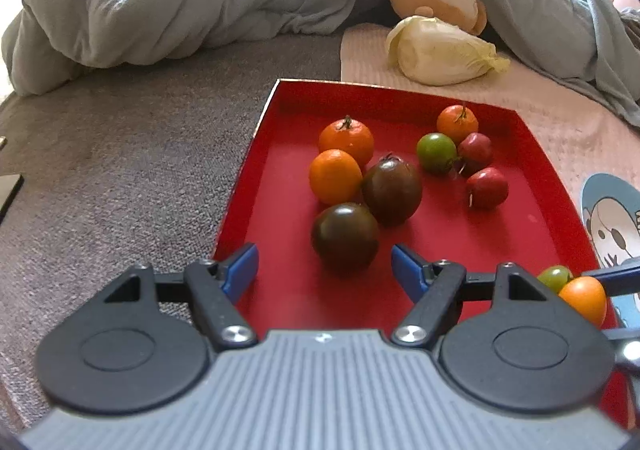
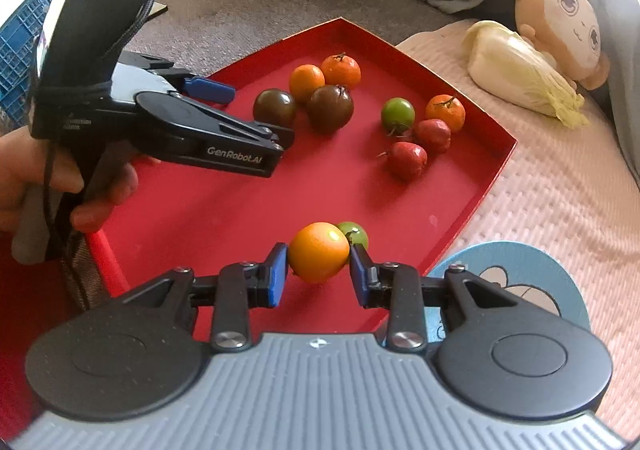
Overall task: Organize fruits
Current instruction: 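Close the right gripper on the orange tomato and small green tomato, then grasp the dark brown tomato with the left gripper while the right holds its tomatoes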
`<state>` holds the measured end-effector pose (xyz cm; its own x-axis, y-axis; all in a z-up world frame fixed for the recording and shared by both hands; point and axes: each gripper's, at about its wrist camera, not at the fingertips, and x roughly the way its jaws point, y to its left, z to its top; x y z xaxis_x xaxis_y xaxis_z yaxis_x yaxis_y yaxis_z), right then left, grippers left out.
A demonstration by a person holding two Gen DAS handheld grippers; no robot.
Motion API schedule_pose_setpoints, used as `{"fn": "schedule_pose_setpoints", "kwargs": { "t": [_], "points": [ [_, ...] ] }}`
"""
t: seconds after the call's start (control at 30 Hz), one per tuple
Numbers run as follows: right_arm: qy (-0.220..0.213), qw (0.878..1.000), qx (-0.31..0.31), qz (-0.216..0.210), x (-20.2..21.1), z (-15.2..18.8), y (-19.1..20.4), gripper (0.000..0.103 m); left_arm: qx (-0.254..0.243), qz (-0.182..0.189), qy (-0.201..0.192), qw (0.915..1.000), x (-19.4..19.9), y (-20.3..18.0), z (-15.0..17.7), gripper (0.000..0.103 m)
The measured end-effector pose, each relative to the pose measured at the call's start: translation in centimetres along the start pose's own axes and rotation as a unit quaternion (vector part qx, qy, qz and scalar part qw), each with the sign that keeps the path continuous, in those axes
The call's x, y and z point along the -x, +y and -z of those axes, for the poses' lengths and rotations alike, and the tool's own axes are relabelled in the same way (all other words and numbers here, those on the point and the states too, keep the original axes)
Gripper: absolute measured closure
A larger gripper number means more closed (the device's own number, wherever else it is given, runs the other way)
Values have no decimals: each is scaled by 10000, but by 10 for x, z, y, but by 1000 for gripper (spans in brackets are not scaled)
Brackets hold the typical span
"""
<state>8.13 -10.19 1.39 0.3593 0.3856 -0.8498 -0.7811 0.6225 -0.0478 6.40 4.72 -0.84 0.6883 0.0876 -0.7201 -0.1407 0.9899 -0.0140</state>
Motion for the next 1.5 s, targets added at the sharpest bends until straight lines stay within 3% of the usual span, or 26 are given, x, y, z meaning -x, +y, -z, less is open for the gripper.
{"fn": "schedule_pose_setpoints", "kwargs": {
  "t": [0.4,0.53,1.03,1.5],
  "points": [
    [-16,10000,6,-13,-7,-3,-5,64,-163,-43,-87,9998,4,-7,3,51],
    [-28,10000,57,-36,-8,-5,-3,64,-207,54,-115,9997,4,-9,3,65],
    [-82,9997,182,-161,-7,-12,-3,64,55,84,-100,9999,21,-3,16,66],
    [-124,9995,217,-171,11,-9,-17,64,-282,-342,87,9990,59,-59,45,66]
  ]
}}
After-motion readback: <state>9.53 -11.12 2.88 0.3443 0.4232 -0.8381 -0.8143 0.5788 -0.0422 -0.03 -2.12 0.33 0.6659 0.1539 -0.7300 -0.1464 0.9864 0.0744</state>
